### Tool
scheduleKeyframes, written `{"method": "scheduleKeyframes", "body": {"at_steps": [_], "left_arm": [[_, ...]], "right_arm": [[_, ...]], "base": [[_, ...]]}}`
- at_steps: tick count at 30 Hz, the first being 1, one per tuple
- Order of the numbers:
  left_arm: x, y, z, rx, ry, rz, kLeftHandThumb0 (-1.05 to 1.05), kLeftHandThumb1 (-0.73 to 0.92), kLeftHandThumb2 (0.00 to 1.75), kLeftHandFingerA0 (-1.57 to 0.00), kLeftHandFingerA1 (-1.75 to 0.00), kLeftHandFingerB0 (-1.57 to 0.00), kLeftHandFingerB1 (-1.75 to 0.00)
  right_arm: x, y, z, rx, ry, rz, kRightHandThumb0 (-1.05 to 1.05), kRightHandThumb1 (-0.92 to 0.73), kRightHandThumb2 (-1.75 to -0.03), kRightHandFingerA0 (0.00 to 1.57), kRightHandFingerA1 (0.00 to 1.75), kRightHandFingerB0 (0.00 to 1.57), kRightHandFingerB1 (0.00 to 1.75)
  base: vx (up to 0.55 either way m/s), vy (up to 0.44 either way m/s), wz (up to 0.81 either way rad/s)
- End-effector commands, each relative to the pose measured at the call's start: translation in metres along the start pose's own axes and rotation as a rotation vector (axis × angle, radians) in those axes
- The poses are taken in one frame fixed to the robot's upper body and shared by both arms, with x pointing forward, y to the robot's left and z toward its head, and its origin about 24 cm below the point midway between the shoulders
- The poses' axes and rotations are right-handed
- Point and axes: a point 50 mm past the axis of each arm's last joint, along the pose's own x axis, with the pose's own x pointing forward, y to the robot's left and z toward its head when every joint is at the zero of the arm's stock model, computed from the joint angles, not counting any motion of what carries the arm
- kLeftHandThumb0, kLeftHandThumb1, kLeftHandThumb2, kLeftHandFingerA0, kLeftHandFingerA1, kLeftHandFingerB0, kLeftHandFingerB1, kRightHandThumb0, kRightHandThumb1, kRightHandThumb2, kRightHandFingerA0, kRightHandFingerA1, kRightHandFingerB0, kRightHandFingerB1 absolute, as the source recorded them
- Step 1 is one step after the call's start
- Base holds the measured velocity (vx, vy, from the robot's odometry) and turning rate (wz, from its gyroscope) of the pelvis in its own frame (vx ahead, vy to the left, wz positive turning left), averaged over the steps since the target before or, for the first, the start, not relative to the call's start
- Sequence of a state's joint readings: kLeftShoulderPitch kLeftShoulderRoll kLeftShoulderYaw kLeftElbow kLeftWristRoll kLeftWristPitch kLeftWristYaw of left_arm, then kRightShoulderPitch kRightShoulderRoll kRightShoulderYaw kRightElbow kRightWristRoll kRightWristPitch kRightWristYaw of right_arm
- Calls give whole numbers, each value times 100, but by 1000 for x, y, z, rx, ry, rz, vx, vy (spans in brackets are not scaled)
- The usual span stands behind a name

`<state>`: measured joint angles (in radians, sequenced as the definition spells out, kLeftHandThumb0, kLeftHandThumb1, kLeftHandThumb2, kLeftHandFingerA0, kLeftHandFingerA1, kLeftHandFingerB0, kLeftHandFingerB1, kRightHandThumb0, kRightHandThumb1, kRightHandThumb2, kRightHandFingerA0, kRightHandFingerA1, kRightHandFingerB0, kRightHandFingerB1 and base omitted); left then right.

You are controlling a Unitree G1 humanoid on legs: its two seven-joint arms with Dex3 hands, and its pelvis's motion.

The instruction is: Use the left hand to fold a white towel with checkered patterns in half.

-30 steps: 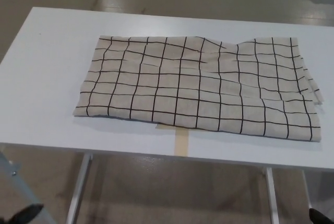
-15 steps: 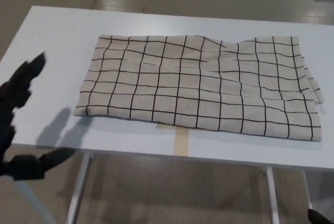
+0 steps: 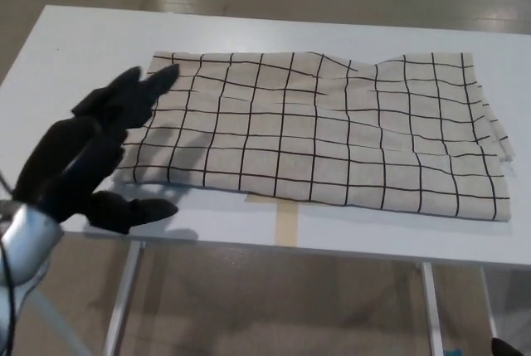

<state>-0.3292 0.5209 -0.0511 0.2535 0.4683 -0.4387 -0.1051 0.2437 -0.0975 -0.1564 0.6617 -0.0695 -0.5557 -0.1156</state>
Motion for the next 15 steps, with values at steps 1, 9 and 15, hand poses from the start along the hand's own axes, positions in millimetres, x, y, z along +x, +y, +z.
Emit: {"method": "scheduleKeyframes", "body": {"at_steps": [1,9,15], "left_arm": [[38,-29,-20,544,90,-265,-49,31,63,0,0,0,-10],[42,-47,-28,644,70,-249,-21,56,60,-4,-22,-1,-25],[45,-51,-33,671,91,-285,-26,51,71,-6,-20,-2,-22]], "right_arm": [[-7,-4,0,-18,-43,-24,-44,-60,-94,28,55,21,51],[-10,-3,-2,-39,-35,-27,-40,-82,-63,35,43,33,41],[-11,-2,-3,-39,-40,-26,-39,-81,-63,36,44,33,41]], "base": [[0,0,0],[0,0,0],[0,0,0]]}}
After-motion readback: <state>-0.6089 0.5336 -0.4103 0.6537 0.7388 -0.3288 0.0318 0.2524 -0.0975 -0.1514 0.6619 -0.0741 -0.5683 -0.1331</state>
